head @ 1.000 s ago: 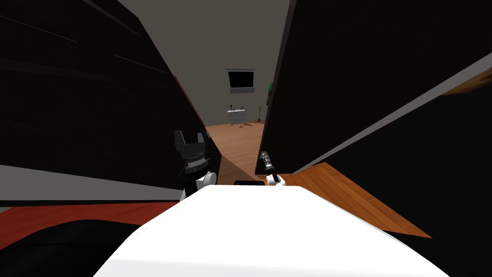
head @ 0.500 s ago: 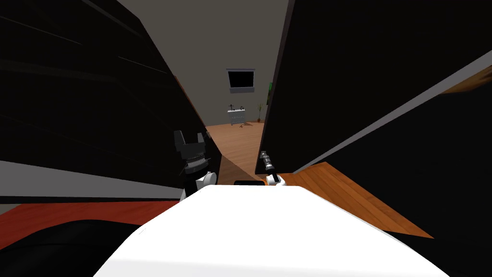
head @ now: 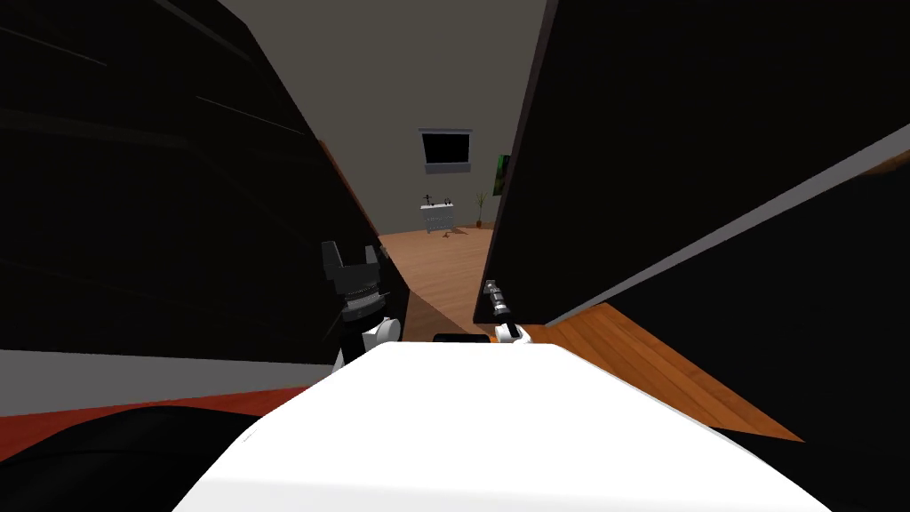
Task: Push the door open
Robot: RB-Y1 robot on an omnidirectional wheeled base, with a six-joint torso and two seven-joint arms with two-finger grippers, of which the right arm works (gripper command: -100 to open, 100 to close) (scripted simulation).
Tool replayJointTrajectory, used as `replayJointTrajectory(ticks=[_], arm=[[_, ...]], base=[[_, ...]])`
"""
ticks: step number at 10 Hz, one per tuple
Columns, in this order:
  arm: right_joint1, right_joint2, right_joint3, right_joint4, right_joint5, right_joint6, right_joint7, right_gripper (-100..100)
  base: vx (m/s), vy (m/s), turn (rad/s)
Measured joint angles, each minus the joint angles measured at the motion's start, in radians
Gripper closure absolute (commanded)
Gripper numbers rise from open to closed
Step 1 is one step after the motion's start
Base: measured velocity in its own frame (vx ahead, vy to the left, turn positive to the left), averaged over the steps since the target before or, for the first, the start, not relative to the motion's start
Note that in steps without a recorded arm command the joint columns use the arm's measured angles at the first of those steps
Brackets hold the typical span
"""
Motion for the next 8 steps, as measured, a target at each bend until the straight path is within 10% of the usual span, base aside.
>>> replayJointTrajectory(ticks=[4, 5, 8], arm=[[-0.011, -0.014, -0.039, 0.006, -0.020, -0.005, 0.017, 100], [-0.007, -0.021, -0.054, -0.008, -0.027, 0.005, 0.023, -100], [-0.004, -0.019, -0.056, -0.015, -0.032, 0.008, 0.020, -100]], base=[[0.190, 0.053, -0.065], [-0.048, 0.076, -0.074], [-0.185, 0.067, -0.037]])
